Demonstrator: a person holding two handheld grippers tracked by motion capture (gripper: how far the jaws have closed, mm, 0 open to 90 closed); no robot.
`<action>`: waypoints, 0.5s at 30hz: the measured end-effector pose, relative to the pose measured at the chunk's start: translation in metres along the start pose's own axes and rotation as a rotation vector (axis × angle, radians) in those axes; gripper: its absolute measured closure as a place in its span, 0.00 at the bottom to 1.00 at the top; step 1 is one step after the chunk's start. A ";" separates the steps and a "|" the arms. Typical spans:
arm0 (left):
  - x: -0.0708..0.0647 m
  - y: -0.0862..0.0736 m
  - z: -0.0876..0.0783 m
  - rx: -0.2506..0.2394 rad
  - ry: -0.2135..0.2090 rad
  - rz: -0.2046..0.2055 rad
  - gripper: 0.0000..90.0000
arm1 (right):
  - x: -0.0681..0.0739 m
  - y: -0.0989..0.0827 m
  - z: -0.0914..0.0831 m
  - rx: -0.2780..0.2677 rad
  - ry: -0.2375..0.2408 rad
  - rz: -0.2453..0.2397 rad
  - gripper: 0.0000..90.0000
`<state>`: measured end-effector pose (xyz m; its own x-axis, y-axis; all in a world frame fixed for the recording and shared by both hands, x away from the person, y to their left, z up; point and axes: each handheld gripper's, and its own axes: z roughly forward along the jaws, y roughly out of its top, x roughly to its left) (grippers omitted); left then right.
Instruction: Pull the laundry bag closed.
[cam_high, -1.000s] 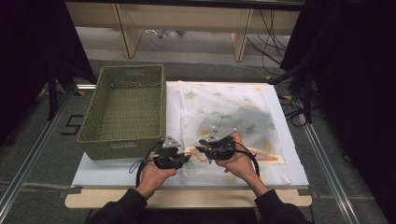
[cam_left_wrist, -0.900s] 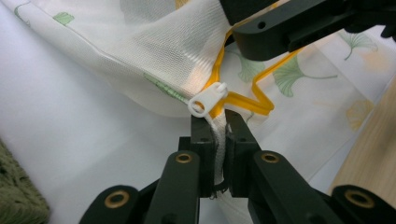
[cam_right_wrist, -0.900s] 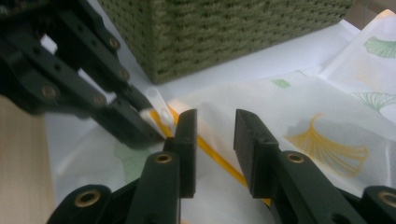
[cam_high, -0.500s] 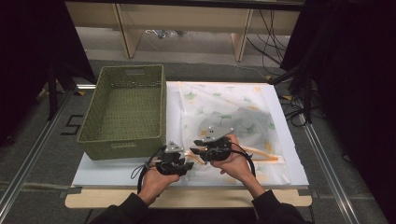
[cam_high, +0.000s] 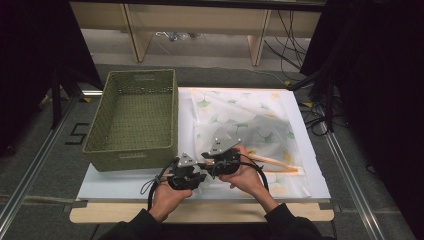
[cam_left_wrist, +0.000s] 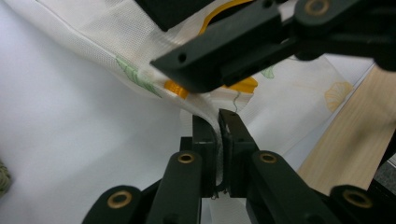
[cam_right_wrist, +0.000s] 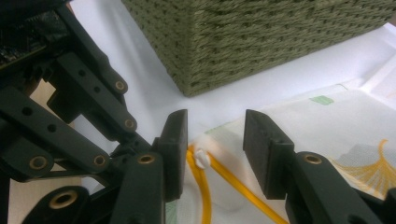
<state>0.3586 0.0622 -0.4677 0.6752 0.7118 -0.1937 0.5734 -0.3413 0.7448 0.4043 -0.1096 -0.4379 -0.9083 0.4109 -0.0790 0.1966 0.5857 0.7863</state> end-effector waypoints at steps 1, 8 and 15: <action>0.000 0.000 0.000 0.003 0.013 0.007 0.95 | 0.000 0.000 0.001 0.002 0.006 -0.005 0.67; -0.002 0.000 0.001 0.004 0.013 0.018 0.95 | 0.000 0.001 0.005 0.010 -0.008 -0.006 0.70; 0.001 0.000 0.002 0.000 0.017 0.006 0.88 | -0.012 -0.002 -0.002 0.010 -0.053 0.030 0.76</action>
<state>0.3597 0.0620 -0.4690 0.6705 0.7201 -0.1786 0.5697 -0.3455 0.7457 0.4135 -0.1173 -0.4371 -0.8814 0.4641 -0.0881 0.2271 0.5798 0.7825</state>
